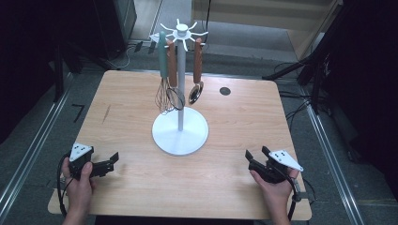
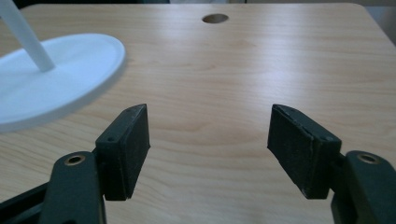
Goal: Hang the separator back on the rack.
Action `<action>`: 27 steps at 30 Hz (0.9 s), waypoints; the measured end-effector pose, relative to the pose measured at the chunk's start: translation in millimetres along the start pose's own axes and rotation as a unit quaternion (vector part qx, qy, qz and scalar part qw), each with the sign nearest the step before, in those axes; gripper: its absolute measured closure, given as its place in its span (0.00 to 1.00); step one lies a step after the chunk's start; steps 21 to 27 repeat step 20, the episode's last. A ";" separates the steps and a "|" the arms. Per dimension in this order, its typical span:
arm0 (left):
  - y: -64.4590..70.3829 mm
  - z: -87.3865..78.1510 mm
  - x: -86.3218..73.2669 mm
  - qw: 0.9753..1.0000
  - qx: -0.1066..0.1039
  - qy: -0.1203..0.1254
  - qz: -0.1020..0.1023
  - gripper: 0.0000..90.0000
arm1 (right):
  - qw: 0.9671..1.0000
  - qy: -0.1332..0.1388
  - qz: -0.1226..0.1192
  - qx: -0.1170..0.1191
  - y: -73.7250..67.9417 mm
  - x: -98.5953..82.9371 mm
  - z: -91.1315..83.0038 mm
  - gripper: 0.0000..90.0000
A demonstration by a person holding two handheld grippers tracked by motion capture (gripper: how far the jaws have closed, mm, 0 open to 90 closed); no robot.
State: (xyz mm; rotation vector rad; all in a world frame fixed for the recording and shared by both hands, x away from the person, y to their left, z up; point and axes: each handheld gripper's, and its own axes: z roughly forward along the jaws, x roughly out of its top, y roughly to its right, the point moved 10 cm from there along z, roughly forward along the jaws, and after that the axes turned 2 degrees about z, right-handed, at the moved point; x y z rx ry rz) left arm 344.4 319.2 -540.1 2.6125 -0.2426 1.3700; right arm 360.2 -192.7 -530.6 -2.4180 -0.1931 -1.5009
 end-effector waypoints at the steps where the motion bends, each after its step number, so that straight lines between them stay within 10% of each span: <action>1: 0.1 0.0 -0.1 1.000 -0.001 -0.001 0.000 0.00 | 1.000 -0.003 0.002 -0.003 3.1 -2.3 -1.4 0.34; 14: -0.8 1.2 -0.6 1.000 -0.003 -0.006 -0.008 0.00 | 0.999 -0.011 0.031 -0.041 41.5 -20.0 -20.6 0.31; 20: -2.7 2.8 -4.0 1.000 0.006 -0.023 -0.016 0.00 | 0.996 -0.063 0.030 -0.054 42.4 -33.6 -12.3 0.29; 27: -2.7 2.8 -4.0 1.000 0.006 -0.023 -0.016 0.00 | 0.996 -0.063 0.030 -0.054 42.4 -33.6 -12.3 0.29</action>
